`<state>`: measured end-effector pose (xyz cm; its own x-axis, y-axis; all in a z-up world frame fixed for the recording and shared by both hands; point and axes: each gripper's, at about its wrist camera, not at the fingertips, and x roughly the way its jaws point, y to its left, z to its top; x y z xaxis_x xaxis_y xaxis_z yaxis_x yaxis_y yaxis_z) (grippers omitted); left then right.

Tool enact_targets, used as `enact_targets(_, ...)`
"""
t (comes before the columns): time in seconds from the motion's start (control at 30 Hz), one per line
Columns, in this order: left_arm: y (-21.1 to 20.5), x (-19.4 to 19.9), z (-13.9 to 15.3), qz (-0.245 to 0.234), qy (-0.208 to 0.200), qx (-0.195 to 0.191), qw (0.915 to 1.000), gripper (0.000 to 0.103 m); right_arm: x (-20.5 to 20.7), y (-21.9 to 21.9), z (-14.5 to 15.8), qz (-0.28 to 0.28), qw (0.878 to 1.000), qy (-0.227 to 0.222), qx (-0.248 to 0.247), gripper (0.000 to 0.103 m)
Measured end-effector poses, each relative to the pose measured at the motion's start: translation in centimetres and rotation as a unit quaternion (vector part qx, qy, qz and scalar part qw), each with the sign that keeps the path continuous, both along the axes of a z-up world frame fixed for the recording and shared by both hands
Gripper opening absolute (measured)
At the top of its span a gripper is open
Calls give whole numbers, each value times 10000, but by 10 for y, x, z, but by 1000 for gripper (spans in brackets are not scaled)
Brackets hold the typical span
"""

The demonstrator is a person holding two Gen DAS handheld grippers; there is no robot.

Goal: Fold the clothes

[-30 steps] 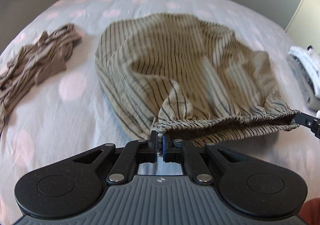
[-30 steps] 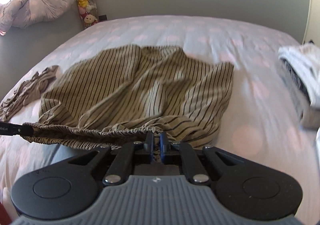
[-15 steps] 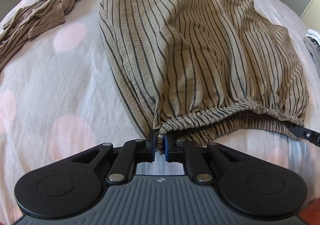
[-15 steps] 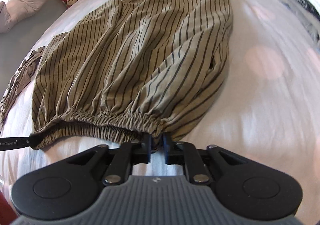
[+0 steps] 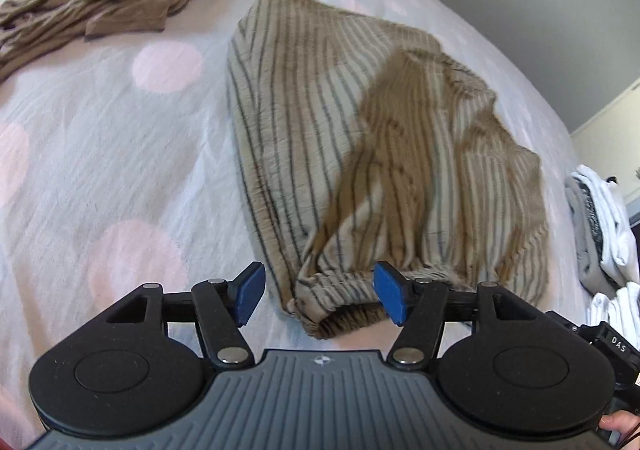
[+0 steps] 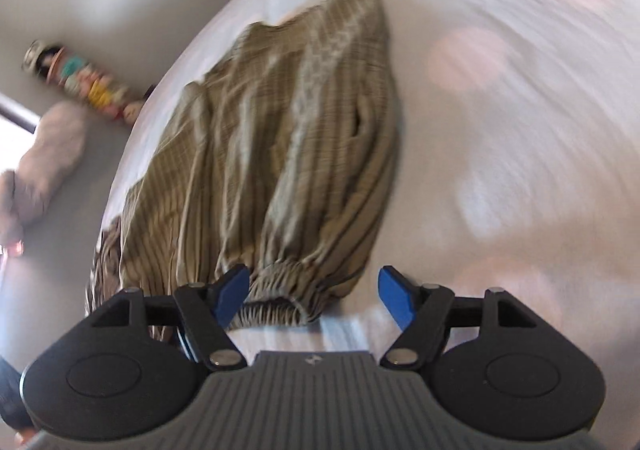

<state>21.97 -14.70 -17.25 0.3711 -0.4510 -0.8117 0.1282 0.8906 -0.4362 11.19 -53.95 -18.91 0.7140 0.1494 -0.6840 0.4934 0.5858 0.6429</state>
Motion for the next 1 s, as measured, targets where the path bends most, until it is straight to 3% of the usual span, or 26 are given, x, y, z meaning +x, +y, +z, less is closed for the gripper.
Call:
enact_targets(0.13, 9, 11, -21, 402, 560, -320, 9971, 58, 3, -7, -11, -280, 9989, -21, 373, 69)
enact_targets(0.33, 18, 15, -28, 684, 787, -761, 9916, 58, 5, -8, -16, -211, 9969, -150, 747, 63)
enact_targets(0.43, 25, 14, -31, 767, 990, -1120, 9858, 53, 2, -8, -19, -235, 9954, -115, 918, 54)
enact_targets(0.8, 7, 24, -44, 592, 1030, -1052, 9873, 45, 5, -11, -32, -216, 9905, -179, 1348, 53)
enact_targets(0.83, 6, 23, -44, 550, 988, -1018, 9884, 43, 4, -11, -34, -210, 9898, -178, 1399, 51)
enact_targets(0.9, 4, 22, -43, 511, 917, -964, 9898, 27, 5, -10, -37, -214, 9890, -117, 1460, 35)
enact_targets(1.0, 4, 21, -41, 475, 853, -1033, 9899, 17, 4, -10, -37, -242, 9893, -121, 1431, 26)
